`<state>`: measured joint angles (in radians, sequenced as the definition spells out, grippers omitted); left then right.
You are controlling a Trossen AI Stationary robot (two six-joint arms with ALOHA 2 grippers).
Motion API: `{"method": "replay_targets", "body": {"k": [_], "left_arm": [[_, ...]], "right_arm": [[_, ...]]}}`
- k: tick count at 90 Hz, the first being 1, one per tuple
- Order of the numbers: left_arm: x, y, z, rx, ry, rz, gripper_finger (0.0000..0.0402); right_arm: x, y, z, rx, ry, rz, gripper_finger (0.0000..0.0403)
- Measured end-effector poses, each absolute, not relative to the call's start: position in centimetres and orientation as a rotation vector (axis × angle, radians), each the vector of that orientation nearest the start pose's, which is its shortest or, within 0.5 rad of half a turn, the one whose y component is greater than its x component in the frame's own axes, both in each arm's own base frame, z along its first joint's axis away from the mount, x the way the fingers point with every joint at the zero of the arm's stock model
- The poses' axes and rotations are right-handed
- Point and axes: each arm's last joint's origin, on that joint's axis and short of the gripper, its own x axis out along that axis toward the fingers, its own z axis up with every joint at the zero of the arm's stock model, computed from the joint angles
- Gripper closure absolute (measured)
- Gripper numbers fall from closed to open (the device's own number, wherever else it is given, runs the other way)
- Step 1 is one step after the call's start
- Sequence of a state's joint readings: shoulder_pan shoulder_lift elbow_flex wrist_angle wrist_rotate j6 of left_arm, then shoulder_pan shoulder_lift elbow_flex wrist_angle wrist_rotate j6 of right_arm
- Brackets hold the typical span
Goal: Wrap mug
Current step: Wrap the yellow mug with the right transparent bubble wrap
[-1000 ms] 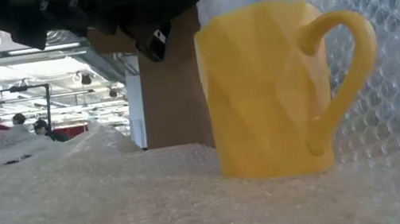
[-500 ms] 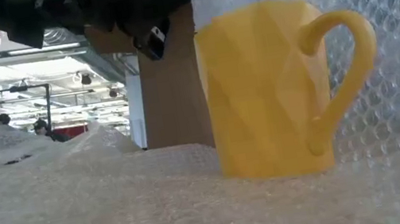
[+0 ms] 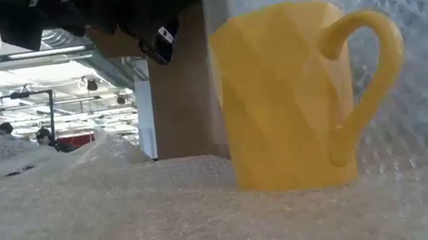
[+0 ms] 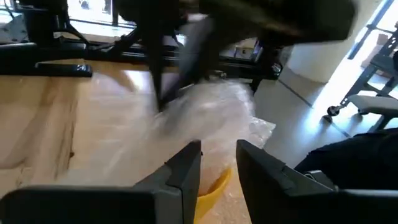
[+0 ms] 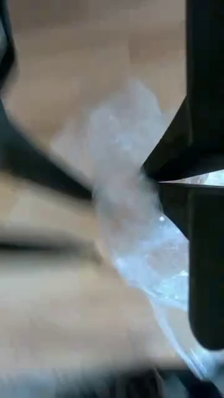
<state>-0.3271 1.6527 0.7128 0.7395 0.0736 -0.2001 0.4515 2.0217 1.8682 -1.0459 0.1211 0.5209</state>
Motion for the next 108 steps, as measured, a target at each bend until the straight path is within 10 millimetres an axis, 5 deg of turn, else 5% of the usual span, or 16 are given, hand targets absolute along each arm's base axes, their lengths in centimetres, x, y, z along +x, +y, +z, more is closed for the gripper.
{"method": "replay_targets", "body": {"k": [21, 43, 60, 108], "left_arm": [[31.1, -10.7, 18.5, -0.184, 0.241, -0.363, 0.0315], [30.8, -11.5, 18.1, -0.261, 0.298, -0.364, 0.0315], [29.4, -13.8, 17.0, -0.293, 0.429, -0.32, 0.0315], [26.5, -18.1, 16.3, -0.365, 0.478, -0.198, 0.0315]], "right_arm": [[37.5, 18.9, 26.5, 0.149, 1.247, -0.016, 0.0403], [37.7, 19.1, 22.1, 0.187, 1.252, 0.021, 0.0403], [38.0, 18.6, 19.6, 0.233, 1.212, 0.041, 0.0403], [38.0, 16.1, 18.7, 0.35, 1.376, 0.005, 0.0403]]}}
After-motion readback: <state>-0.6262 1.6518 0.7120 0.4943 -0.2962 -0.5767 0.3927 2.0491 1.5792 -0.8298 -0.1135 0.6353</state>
